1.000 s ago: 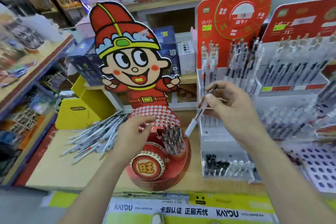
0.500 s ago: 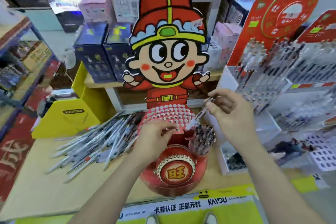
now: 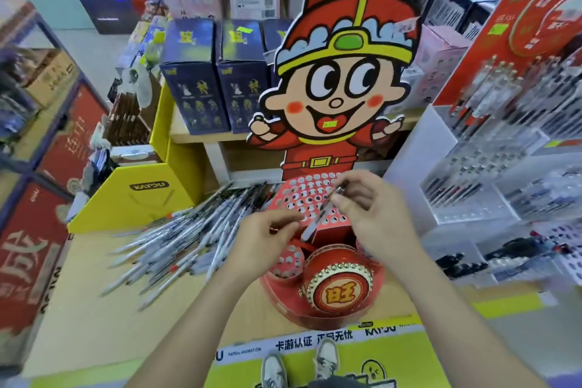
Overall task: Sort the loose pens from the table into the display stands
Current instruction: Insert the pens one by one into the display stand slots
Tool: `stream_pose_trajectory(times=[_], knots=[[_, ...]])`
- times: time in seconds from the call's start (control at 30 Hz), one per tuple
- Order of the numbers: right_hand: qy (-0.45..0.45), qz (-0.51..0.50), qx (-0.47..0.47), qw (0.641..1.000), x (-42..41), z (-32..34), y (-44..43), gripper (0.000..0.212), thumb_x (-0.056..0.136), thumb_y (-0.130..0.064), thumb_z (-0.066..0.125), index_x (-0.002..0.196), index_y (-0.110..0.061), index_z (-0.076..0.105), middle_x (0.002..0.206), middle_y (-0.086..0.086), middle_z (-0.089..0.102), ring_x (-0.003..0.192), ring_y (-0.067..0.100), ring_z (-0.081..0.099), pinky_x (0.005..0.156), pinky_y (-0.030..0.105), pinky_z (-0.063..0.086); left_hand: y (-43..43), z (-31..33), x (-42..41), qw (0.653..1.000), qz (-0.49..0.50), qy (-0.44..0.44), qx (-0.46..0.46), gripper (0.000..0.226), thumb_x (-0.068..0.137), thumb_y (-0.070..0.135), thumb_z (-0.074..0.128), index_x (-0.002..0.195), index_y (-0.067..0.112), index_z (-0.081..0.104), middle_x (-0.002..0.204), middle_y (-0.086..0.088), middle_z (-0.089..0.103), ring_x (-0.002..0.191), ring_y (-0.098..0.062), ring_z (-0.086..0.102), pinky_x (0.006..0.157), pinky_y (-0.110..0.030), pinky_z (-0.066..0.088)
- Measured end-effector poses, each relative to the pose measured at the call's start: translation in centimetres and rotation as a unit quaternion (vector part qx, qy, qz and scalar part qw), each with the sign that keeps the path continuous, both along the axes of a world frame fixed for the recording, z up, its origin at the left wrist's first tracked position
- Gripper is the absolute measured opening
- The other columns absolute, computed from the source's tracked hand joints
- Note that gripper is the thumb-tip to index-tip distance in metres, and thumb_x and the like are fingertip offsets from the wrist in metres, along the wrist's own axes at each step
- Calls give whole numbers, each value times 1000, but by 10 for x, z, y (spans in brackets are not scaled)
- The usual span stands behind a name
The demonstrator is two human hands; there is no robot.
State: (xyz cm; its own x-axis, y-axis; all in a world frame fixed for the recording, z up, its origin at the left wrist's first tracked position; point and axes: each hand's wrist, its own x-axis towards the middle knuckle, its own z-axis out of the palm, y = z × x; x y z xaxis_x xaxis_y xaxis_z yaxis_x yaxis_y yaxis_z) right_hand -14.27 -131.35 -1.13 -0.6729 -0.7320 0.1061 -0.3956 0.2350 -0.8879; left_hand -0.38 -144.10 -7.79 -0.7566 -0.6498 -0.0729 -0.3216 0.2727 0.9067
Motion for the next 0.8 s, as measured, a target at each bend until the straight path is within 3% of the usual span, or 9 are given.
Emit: stream_pose_trajectory(times=[0.13, 0.27, 0.43, 0.8], knots=[[43, 62, 66, 995, 14, -17, -14, 20, 87, -9, 68, 93, -28, 64, 83, -8, 68, 82, 5, 65, 85, 33, 54, -2, -14, 14, 999, -12, -36, 24, 26, 90, 5, 64, 105, 23, 74, 98, 17, 72, 93, 8, 64, 85, -15, 51], [57, 84, 108, 989, 17, -30, -16, 15, 89, -11, 66, 100, -22, 65, 86, -3, 68, 87, 15, 65, 87, 41, 54, 1, -26, 18, 997, -2, -57, 43, 24, 90, 7, 64, 107, 20, 74, 97, 17, 70, 92, 7, 65, 85, -18, 53], [94, 94, 136, 982, 17, -28, -17, 17, 90, -11, 66, 104, -20, 65, 87, -4, 68, 88, 15, 66, 87, 37, 54, 1, -28, 23, 998, -4, -53, 36, 23, 92, 6, 61, 105, 19, 74, 95, 19, 68, 87, 12, 62, 73, -5, 47], [74, 150, 174, 970, 20, -19, -12, 14, 86, -13, 73, 95, -21, 68, 86, -6, 72, 85, 5, 67, 84, 27, 55, 1, -23, 24, 999, -6, -27, 32, 26, 92, 8, 60, 105, 26, 74, 95, 19, 72, 91, 5, 65, 79, -13, 49]])
